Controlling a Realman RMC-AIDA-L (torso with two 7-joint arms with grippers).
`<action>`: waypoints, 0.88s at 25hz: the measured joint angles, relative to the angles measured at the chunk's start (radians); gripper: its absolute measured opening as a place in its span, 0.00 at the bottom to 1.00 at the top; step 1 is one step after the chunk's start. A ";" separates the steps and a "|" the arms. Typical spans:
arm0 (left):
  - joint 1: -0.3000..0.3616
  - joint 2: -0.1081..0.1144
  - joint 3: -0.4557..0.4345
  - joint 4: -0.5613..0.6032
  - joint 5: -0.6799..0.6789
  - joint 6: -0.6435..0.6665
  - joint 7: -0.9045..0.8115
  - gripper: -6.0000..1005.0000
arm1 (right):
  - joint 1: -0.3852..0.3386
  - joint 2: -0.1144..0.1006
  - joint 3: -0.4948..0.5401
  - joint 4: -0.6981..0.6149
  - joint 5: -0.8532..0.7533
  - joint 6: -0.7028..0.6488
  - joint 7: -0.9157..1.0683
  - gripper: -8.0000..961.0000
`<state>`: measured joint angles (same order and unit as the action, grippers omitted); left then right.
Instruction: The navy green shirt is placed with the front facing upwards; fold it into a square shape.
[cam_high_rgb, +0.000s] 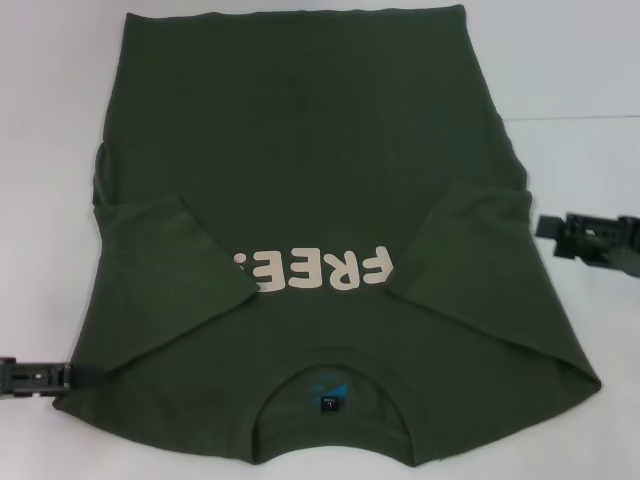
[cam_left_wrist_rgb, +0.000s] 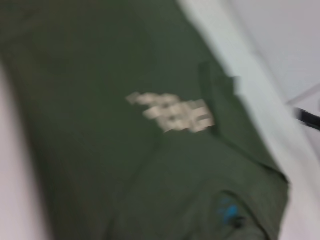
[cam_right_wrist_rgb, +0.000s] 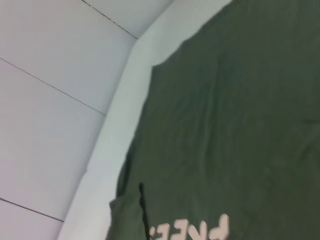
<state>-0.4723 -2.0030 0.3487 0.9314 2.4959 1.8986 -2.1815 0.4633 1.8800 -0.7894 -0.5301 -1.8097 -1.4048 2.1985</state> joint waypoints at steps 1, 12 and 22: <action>-0.013 0.007 -0.014 -0.002 0.028 -0.003 -0.064 0.90 | -0.010 -0.003 0.000 0.001 -0.007 -0.002 -0.003 0.79; -0.102 0.035 0.040 -0.001 0.190 -0.095 -0.298 0.90 | -0.025 -0.003 0.018 0.004 -0.119 0.011 -0.030 0.79; -0.110 0.022 0.128 -0.002 0.230 -0.158 -0.337 0.90 | -0.036 -0.013 0.022 0.012 -0.135 -0.008 -0.031 0.79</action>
<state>-0.5822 -1.9813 0.4765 0.9295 2.7263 1.7407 -2.5188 0.4274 1.8674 -0.7670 -0.5181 -1.9451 -1.4124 2.1674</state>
